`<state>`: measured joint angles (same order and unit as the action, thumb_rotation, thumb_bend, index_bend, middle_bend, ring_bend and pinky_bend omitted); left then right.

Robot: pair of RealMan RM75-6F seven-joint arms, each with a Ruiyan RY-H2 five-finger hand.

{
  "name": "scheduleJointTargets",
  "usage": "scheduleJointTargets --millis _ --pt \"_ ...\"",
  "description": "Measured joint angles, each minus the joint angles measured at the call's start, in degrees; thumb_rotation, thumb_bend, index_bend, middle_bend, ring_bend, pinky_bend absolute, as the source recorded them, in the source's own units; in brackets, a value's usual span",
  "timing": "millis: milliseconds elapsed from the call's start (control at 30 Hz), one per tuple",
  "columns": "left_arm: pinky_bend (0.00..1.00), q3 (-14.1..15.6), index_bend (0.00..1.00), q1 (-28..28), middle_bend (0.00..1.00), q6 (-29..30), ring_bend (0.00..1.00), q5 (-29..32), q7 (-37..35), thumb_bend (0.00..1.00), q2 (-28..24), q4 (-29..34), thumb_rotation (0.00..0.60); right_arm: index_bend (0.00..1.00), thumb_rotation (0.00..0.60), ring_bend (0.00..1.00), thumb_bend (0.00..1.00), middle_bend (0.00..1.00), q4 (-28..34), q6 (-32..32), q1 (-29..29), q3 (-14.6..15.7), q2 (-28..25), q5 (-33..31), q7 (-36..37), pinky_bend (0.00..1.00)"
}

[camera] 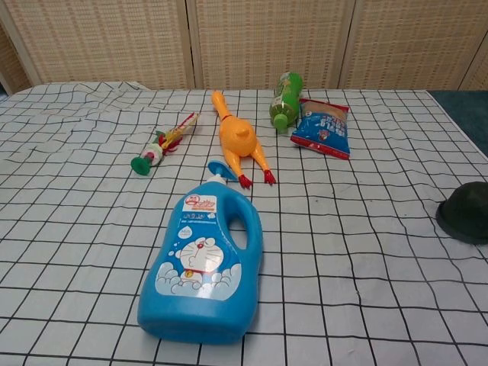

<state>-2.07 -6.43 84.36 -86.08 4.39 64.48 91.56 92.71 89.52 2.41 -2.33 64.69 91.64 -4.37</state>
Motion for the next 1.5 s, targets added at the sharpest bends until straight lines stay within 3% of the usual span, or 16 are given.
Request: scheduleJointTargets --millis 367,667,833,967,1500 --pt "0.37 0.0 0.18 -0.2 0.2 -0.2 0.16 -0.1 0.4 0.37 -0.1 0.3 0.6 0.17 0.6 0.0 0.15 0.05 -0.1 0.2 -0.1 0.2 0.1 0.4 -0.3 0.13" --pt "0.38 0.0 0.18 0.1 0.2 -0.7 0.16 0.8 -1.0 0.37 -0.5 0.5 0.6 0.01 0.6 0.0 0.09 0.04 -2.1 -1.3 0.7 -0.1 1.2 -0.3 -0.3 0.08" --pt "0.37 0.3 0.18 0.6 0.2 1.2 0.16 -0.9 -0.1 0.37 -0.6 1.2 0.6 0.0 0.6 0.0 0.06 0.03 -2.4 -5.6 1.8 1.1 0.5 -0.4 1.4 0.04" --pt "0.37 0.2 0.18 0.3 0.2 0.1 0.16 0.1 0.4 0.37 -0.4 1.0 0.6 0.06 0.6 0.0 0.06 0.03 -3.3 -10.0 3.4 1.1 0.6 -2.5 2.4 0.04" --pt "0.38 -0.2 0.18 0.7 0.2 0.7 0.16 0.6 -1.3 0.37 -1.0 0.8 0.6 0.07 0.6 0.0 0.06 0.03 -9.7 -28.3 12.4 -2.1 6.4 -13.8 5.1 0.04"
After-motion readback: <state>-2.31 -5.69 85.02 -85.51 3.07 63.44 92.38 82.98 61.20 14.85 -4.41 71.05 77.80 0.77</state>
